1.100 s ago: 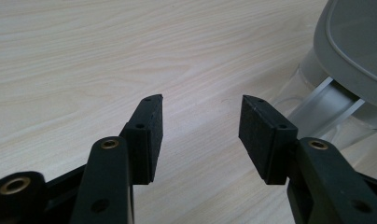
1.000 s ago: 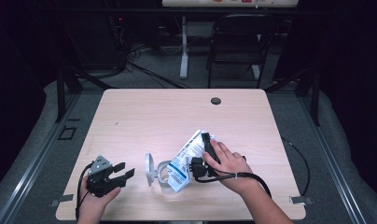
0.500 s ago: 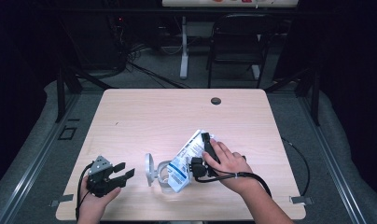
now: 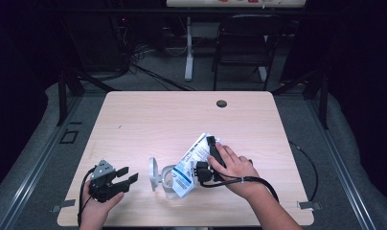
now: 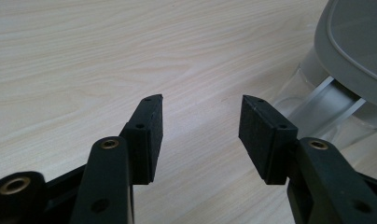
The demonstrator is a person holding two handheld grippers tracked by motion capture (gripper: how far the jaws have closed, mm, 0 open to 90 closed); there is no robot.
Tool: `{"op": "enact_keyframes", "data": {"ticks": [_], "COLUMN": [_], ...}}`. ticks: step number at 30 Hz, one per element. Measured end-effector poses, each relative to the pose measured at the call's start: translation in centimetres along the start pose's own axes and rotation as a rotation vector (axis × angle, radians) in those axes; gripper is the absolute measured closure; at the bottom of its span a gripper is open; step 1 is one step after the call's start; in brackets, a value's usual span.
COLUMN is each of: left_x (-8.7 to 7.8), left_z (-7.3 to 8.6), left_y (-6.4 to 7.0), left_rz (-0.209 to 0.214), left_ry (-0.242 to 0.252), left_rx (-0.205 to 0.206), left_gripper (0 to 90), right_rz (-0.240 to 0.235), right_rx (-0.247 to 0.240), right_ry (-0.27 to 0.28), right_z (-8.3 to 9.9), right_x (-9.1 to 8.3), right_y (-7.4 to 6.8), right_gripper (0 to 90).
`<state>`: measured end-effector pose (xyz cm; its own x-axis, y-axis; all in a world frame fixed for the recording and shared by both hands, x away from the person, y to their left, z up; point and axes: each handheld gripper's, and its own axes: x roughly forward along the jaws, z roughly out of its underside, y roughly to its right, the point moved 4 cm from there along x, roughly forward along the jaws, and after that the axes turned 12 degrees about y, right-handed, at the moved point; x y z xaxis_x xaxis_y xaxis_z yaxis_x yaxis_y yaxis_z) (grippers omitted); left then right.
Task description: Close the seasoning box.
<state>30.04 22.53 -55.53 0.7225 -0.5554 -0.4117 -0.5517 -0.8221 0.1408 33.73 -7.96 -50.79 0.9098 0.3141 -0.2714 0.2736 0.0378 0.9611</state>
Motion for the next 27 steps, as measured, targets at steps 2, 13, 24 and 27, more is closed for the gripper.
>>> {"op": "enact_keyframes", "data": {"ticks": [2, 13, 24, 27], "left_x": [-0.01, 0.0, 0.0, -0.01], "left_z": [0.0, 0.0, 0.0, 0.0], "left_y": [0.01, 0.05, 0.01, 0.01], "left_rz": [0.0, 0.0, 0.0, 0.0], "left_ry": [-0.001, 0.0, -0.001, 0.0], "left_rx": [0.0, -0.001, 0.001, 0.001], "left_gripper": [50.3, 50.2, 50.2, 50.2], "right_rz": [0.0, -0.002, -0.001, -0.002], "right_rx": [0.0, -0.004, -0.007, -0.005], "right_ry": [0.0, 0.001, -0.005, -0.003], "right_z": [0.0, -0.01, -0.05, -0.04], "right_x": [0.01, -0.01, -0.08, -0.06], "right_y": [0.0, 0.08, 0.14, 0.11], "right_gripper": [46.9, 47.0, 47.1, 47.2]}}
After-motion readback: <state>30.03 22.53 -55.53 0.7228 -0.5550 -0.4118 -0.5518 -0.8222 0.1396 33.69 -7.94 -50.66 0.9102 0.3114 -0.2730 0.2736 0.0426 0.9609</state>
